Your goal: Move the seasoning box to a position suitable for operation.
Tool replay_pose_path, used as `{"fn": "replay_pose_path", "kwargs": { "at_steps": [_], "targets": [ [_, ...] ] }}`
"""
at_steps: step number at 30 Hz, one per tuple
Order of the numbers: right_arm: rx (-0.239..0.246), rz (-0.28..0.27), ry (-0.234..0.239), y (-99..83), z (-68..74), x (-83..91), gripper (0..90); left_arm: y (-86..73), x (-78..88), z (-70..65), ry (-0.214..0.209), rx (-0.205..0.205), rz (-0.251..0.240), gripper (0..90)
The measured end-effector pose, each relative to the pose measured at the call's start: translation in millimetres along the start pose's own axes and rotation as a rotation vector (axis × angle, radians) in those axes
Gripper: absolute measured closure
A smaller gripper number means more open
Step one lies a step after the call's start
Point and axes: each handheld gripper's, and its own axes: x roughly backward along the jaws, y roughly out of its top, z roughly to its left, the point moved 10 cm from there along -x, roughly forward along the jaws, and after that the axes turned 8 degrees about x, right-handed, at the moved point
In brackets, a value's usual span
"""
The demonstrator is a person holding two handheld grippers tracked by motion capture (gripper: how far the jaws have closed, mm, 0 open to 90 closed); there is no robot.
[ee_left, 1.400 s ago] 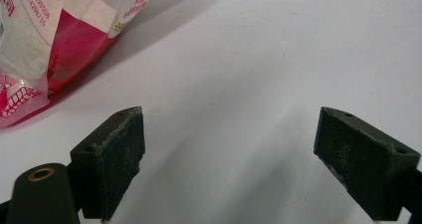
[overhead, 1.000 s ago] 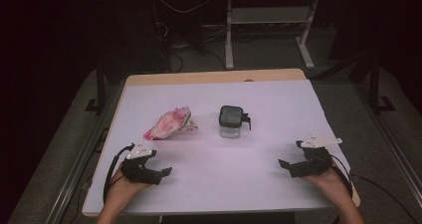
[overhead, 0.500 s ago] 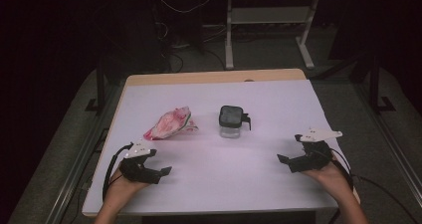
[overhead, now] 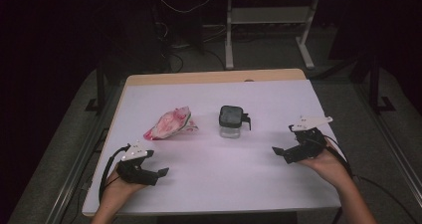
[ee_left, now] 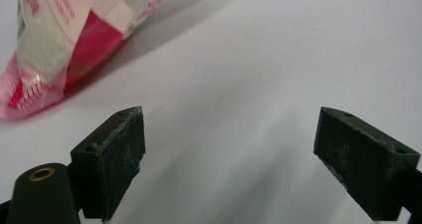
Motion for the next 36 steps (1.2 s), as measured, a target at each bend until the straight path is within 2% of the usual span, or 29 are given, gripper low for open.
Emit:
{"fn": "replay_pose_path", "kwargs": {
  "at_steps": [2, 4, 6, 7, 11, 14, 17, 24, 26, 30, 31, 33, 35, 36],
  "targets": [
    [0.01, 0.005, 0.001, 2.6, -1.0, -0.4, 3.6, -1.4, 1.1, 0.0, -0.001, 0.009, 0.004, 12.3],
    [0.034, 0.03, 0.015, 13.1, -3.0, -3.8, 3.4, -3.2, 2.4, -0.7, -0.003, 0.017, 0.011, 12.3],
    [0.055, 0.045, 0.022, 18.6, -3.6, -7.0, 3.2, -2.3, 2.4, -1.8, -0.005, 0.023, -0.002, 12.2],
    [0.066, 0.054, 0.029, 21.9, -2.7, -8.6, 3.2, -1.1, 3.3, -2.9, -0.013, 0.01, -0.006, 12.2],
    [0.096, 0.072, 0.046, 35.4, -1.0, -14.0, 3.3, -0.2, 4.2, -5.4, -0.02, 0.009, -0.011, 12.3],
    [0.101, 0.075, 0.061, 42.1, -0.8, -16.3, 3.3, 0.7, 5.1, -5.4, -0.022, 0.003, -0.011, 12.3],
    [0.142, 0.096, 0.079, 53.3, -2.3, -19.8, 3.4, 2.2, 5.3, -6.4, -0.027, 0.006, -0.021, 12.3],
    [0.186, 0.12, 0.117, 75.1, -4.2, -28.9, 3.4, 0.5, 3.8, -8.9, -0.039, 0.005, -0.008, 12.3],
    [0.21, 0.142, 0.135, 85.1, -5.7, -33.2, 3.4, 1.7, 3.4, -9.9, -0.044, 0.001, -0.011, 12.3],
    [0.234, 0.156, 0.139, 94.5, -9.2, -37.7, 3.4, 1.5, 2.7, -11.3, -0.052, -0.01, -0.004, 12.3],
    [0.24, 0.163, 0.152, 101.7, -10.4, -41.7, 3.4, 1.2, 1.9, -12.0, -0.055, -0.008, -0.005, 12.3],
    [0.253, 0.168, 0.159, 103.4, -11.0, -43.2, 3.4, 1.1, 1.7, -12.2, -0.055, -0.007, -0.004, 12.3],
    [0.278, 0.198, 0.2, 109.9, -9.2, -49.0, 2.9, 1.1, 1.7, -12.4, -0.058, -0.007, -0.006, 12.3],
    [0.278, 0.198, 0.2, 109.9, -9.2, -49.0, 2.9, 1.1, 1.9, -12.5, -0.059, -0.006, -0.005, 12.3]
  ]
}}
